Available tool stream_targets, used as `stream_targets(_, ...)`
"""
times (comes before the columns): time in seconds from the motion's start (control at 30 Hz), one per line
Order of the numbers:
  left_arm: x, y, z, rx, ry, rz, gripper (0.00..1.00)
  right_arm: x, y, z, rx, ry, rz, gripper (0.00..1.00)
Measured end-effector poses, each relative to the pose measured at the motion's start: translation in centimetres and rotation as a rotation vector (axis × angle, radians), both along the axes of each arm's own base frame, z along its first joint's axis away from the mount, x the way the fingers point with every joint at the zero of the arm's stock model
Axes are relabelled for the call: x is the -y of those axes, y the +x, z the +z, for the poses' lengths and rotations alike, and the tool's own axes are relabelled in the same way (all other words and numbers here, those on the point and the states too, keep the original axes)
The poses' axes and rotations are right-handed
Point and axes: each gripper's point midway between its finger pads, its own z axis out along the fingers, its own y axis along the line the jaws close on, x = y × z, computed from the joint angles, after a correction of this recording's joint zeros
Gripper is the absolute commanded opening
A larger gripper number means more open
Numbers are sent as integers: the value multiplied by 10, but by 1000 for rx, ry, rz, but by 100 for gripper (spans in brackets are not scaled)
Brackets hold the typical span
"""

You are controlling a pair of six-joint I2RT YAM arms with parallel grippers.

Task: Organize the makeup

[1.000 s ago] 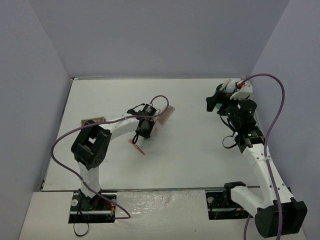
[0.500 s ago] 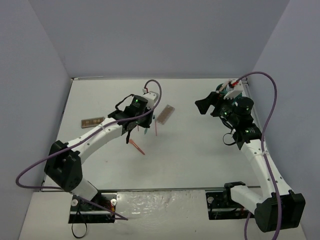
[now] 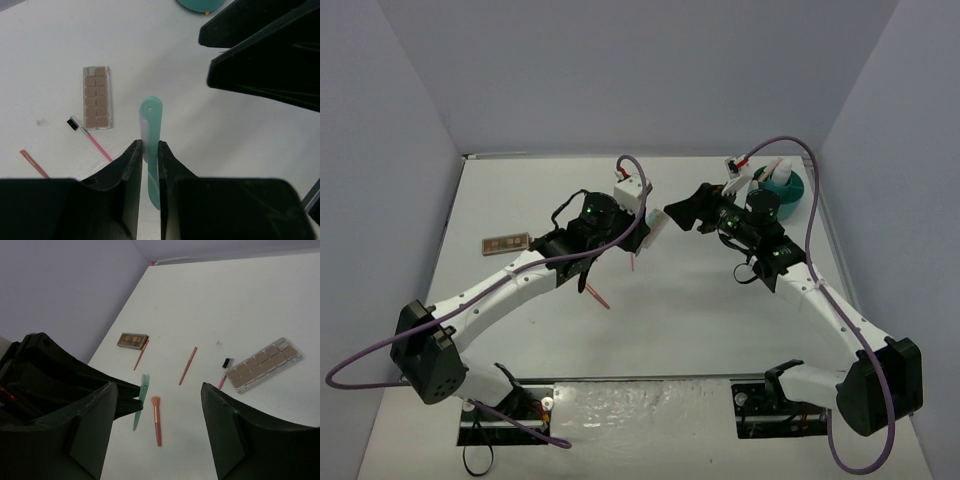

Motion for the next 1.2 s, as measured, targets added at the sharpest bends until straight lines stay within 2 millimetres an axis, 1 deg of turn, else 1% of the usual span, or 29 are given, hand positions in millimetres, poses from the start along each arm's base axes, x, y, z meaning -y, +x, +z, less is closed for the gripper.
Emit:
stream_targets(0.07, 5, -1, 4, 14, -15, -12, 0, -4, 1, 0, -2, 11, 4, 56)
stream_targets(0.33, 17, -5, 15, 42, -52, -47, 0, -19, 2, -7, -18, 23, 30, 51)
stream_targets(0.47, 19, -6, 17, 47, -66, -55, 0, -22, 3, -11, -26, 23, 33, 43)
stream_targets(0.53, 21, -6, 19, 48, -74, -58, 0, -23, 5, -11, -26, 26, 32, 39)
stream_targets(0.67, 23, -5, 21, 53, -86, -61, 0, -25, 6, -10, -19, 36, 33, 27)
stream_targets(0.7, 24, -5, 21, 53, -87, -62, 0, -25, 6, -9, -17, 39, 34, 21)
stream_targets(0.87, 26, -3, 15, 42, -84, -64, 0, -27, 6, -9, -14, 39, 38, 0)
stream_targets(0.93, 27, -2, 13, 36, -82, -63, 0, -27, 6, -10, -14, 33, 37, 0)
stream_targets(1.03, 28, -2, 11, 32, -82, -61, 16, -26, 7, -12, -12, 20, 33, 0)
stream_targets(1.1, 27, -1, 10, 28, -80, -54, 23, -24, 8, -14, -7, 6, 26, 0)
stream_targets(1.17, 26, -1, 9, 22, -79, -45, 46, -22, 10, -18, -5, -18, 10, 0)
stream_targets(1.2, 26, -1, 8, 19, -79, -41, 53, -20, 11, -21, -5, -30, 1, 0)
